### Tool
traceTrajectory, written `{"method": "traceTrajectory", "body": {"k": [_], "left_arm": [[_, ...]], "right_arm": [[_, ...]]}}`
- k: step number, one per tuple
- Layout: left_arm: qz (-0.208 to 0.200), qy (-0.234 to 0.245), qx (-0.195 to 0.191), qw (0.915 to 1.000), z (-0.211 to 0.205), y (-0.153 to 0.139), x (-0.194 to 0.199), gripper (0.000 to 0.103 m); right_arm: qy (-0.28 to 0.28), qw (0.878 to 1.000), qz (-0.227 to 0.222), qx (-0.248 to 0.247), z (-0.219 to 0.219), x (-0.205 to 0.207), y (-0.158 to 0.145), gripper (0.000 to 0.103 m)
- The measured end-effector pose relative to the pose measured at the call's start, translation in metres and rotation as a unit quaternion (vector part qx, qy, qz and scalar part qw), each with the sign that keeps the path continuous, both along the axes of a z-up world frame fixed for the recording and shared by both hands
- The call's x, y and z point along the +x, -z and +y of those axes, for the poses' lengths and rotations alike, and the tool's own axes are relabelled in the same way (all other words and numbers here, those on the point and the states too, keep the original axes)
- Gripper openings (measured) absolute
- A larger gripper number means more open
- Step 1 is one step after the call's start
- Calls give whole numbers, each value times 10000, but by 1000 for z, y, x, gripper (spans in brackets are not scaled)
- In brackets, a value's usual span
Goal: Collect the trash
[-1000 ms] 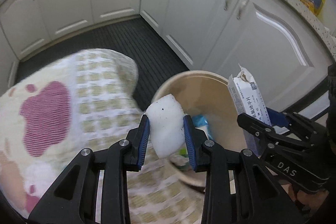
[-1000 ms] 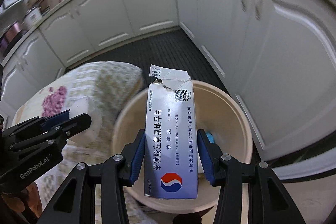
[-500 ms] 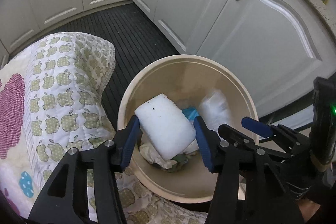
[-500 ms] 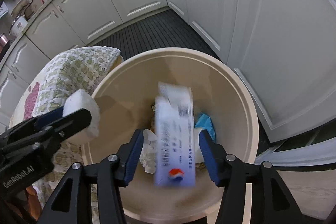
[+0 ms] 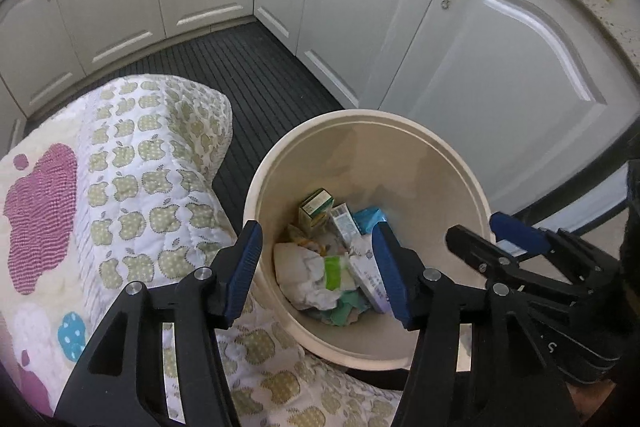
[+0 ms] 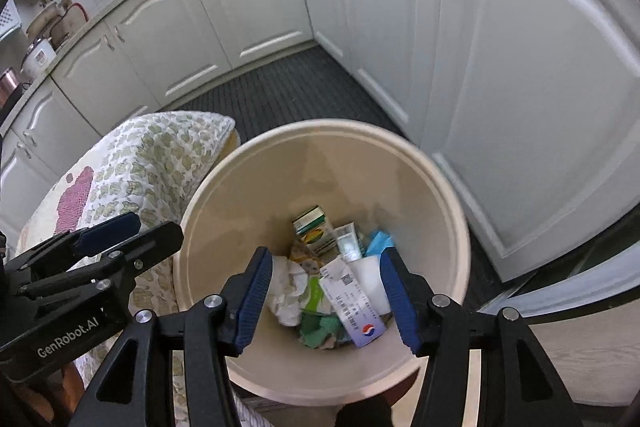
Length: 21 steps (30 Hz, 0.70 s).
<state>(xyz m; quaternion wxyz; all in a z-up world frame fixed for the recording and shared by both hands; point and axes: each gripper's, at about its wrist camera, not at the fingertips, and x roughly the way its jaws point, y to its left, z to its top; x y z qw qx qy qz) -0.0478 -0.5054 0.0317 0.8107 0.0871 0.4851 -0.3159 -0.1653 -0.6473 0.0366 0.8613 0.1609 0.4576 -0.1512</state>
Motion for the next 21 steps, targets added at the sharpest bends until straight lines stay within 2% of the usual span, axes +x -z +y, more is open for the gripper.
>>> {"method": "traceTrajectory", "body": {"k": [5, 10, 14, 21], "left_arm": [[-296, -15, -33, 9996, 13, -18, -10, 56], [-770, -111, 87, 9969, 28, -43, -22, 56], [-995, -203, -106, 9948, 47, -65, -35, 56], [-1456, -217, -380, 9884, 73, -99, -56, 56]], "right_arm": [[143, 9995, -256, -131, 8, -12, -24, 57], [218, 9974, -557, -395, 25, -29, -49, 58], [245, 9955, -758, -521, 41, -42, -67, 62], [287, 9905, -1149, -699, 72, -61, -94, 62]]}}
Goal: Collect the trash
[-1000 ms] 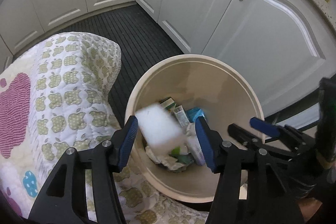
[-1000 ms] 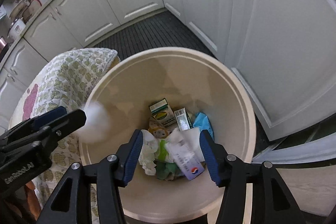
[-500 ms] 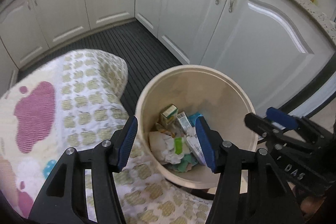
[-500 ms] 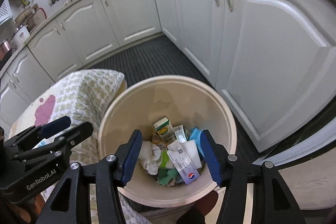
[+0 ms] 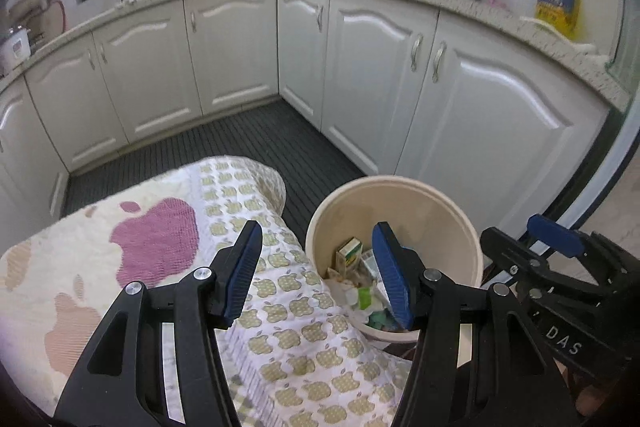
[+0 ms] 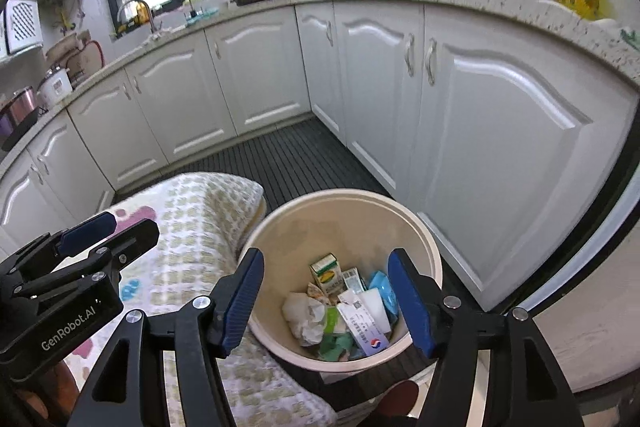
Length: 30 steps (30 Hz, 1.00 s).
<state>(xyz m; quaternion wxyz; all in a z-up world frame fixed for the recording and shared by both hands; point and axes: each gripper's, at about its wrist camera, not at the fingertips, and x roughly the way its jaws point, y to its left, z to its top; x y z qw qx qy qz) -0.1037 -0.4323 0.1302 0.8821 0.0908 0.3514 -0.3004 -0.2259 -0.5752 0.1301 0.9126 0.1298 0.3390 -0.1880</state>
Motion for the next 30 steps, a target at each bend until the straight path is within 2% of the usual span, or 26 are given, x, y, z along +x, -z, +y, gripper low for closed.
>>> {"method": "traceTrajectory", "body": {"k": [3, 5, 10, 16, 30], "left_arm": [[-264, -47, -143, 9995, 11, -12, -8, 56], [-425, -93, -233, 9988, 18, -19, -14, 56], [-675, -88, -418, 9968, 29, -29, -25, 56], [-857, -36, -548, 9948, 39, -33, -41, 56], [-1105, -35, -597, 9921, 54, -39, -57, 56]], "right_arm": [[62, 9994, -245, -250, 15, -10, -10, 63], [100, 9986, -395, -340, 22, -17, -15, 69], [208, 9963, -646, -531, 36, -31, -21, 70], [386, 9941, -790, -639, 44, -48, -22, 70], [407, 9932, -772, -768, 56, -59, -21, 72]]}}
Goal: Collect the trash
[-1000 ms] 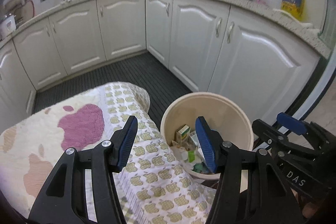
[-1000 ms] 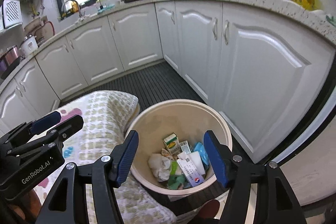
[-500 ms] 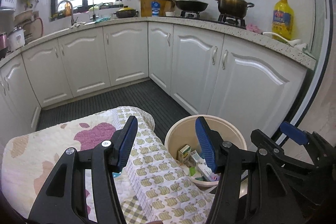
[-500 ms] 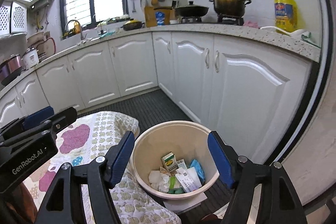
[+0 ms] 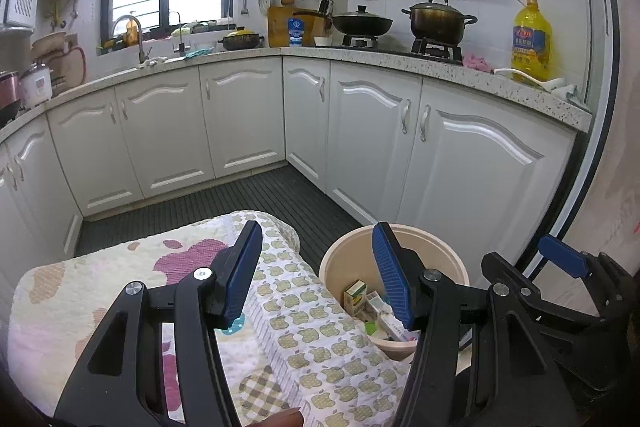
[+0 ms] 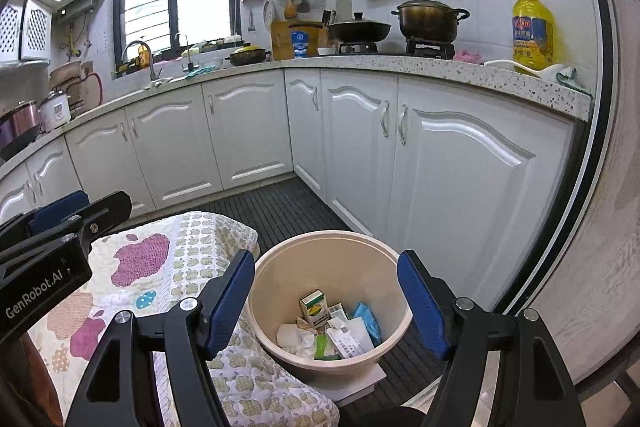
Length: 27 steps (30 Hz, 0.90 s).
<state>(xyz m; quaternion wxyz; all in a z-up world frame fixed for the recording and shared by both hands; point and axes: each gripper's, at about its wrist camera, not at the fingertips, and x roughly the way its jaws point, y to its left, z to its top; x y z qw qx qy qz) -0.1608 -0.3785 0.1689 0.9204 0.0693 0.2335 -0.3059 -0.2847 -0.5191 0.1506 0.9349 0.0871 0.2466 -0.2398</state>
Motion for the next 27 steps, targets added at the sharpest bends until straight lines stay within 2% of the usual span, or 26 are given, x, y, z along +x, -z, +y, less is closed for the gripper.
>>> {"method": "traceTrajectory", "body": {"k": [27], "left_arm": [[123, 338, 28, 9994, -3, 3, -6, 56]], "right_arm": [[170, 9998, 130, -25, 0, -12, 2, 72]]}}
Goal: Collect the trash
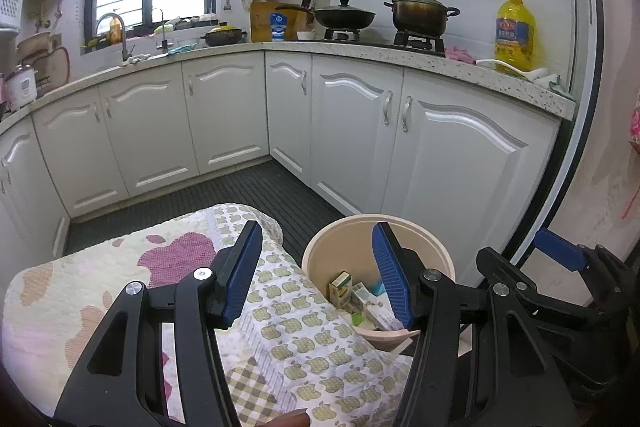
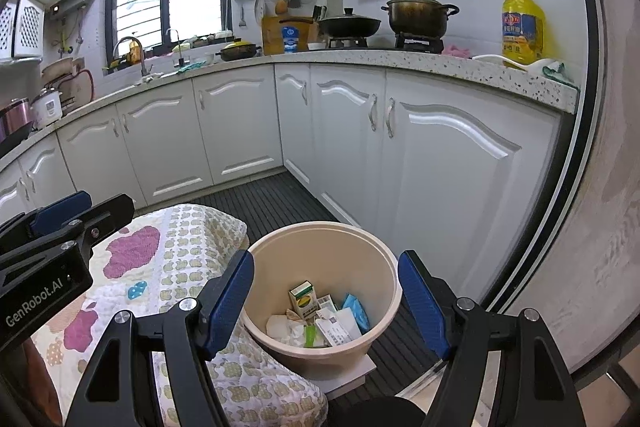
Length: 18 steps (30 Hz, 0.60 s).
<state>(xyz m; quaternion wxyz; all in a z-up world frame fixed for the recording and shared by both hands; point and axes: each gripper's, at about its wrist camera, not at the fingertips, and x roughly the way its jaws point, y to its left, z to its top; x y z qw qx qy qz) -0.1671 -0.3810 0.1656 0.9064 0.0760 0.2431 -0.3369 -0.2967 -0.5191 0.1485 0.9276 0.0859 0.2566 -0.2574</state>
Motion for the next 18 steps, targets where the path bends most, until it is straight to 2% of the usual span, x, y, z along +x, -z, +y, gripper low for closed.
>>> {"method": "traceTrajectory", "body": {"k": [18], "left_arm": [[-55, 67, 59, 9999, -3, 1, -4, 56]], "right_arm": [[23, 10000, 37, 28, -6, -2, 4, 73]]}}
